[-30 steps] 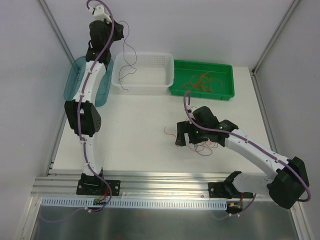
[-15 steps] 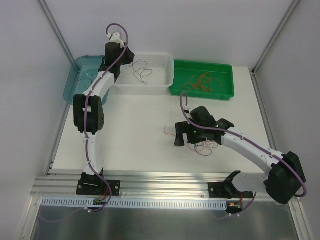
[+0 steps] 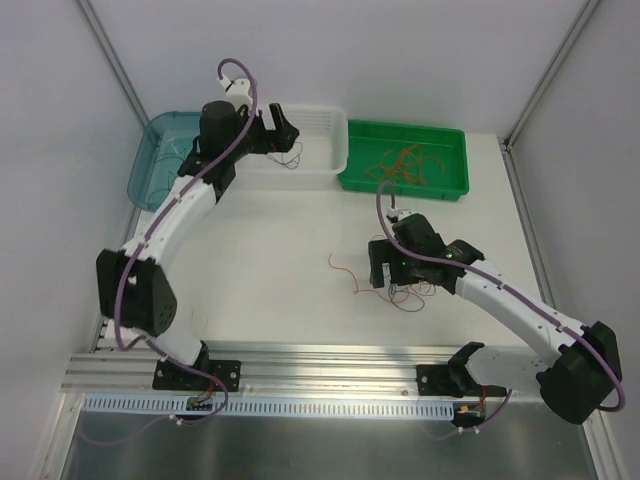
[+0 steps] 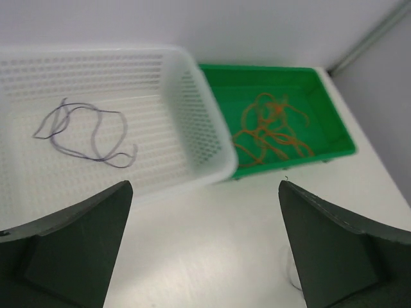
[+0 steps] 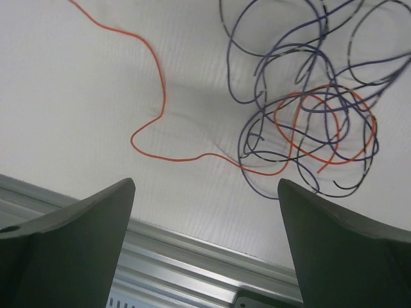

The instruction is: Untangle the cables

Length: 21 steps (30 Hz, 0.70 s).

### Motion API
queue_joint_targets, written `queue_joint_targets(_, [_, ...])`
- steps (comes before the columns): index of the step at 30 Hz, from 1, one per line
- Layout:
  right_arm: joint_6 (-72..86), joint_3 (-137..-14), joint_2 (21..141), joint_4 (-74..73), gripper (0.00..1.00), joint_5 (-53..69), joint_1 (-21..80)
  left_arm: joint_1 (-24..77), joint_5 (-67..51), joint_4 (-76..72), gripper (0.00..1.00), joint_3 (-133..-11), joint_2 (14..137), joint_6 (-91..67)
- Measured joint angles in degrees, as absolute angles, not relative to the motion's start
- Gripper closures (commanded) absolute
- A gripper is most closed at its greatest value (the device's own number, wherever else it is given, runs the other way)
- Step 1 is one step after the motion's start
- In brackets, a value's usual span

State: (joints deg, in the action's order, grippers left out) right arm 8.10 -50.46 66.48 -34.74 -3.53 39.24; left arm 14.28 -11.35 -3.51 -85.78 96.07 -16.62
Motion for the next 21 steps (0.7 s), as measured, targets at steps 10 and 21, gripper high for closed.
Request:
queue_joint_targets(10, [13.3,-47.7,56.8,-38.3,0.04,-8.8,31.7,39.3,-11.0,-1.1,0.01,-61.6,72.8,-14.3])
queue_joint_targets(21, [17.0,-41.8,45.7,-42.8,0.04,-8.1,20.9,59.9,-7.5,3.6,0.01,-59.7,86.3,4.0])
